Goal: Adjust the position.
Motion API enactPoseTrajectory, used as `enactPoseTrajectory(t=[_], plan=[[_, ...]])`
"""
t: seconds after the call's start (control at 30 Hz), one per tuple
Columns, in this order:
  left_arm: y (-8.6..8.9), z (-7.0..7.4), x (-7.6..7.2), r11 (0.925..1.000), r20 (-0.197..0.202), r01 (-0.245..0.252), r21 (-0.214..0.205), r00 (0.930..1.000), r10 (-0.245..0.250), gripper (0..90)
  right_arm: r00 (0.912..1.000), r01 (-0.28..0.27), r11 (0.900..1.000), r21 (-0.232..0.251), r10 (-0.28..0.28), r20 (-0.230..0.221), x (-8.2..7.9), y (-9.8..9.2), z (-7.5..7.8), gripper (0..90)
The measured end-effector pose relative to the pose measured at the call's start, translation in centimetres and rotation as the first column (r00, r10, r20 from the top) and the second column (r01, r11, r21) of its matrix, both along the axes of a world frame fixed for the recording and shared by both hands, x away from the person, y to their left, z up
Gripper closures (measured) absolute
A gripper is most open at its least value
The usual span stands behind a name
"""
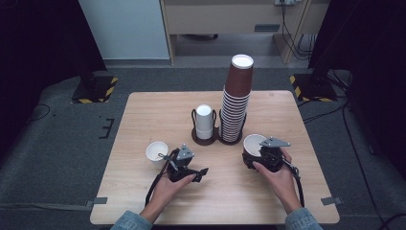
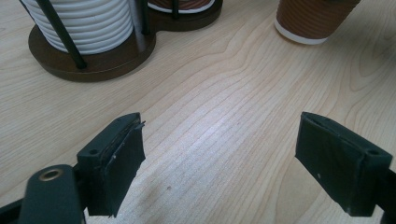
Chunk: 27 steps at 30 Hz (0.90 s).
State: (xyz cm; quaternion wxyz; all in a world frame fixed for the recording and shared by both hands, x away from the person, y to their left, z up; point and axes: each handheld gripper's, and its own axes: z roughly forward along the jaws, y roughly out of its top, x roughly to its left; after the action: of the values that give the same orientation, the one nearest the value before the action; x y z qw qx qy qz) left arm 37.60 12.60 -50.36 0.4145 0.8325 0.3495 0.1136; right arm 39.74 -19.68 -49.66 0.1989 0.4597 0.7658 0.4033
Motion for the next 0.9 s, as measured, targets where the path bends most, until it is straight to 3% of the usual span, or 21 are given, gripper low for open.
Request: enactPoseTrajectory(t=[0.57, 0.9], plan=[[0.08, -0.02, 0.08, 1.0000, -0.001, -0.003, -0.002, 1.0000, 0.003, 14.3, 0.9999, -0.010, 0.9999, -0.009, 0.010, -0.008, -0.07, 0.28, -0.30, 11.1], [0.15, -0.01, 0.09, 1.0000, -0.001, -0.003, -0.002, 1.0000, 0.003, 14.2, 0.9999, -0.010, 0.9996, -0.027, 0.010, -0.004, -0.33, 0.07, -0.51, 6.2]])
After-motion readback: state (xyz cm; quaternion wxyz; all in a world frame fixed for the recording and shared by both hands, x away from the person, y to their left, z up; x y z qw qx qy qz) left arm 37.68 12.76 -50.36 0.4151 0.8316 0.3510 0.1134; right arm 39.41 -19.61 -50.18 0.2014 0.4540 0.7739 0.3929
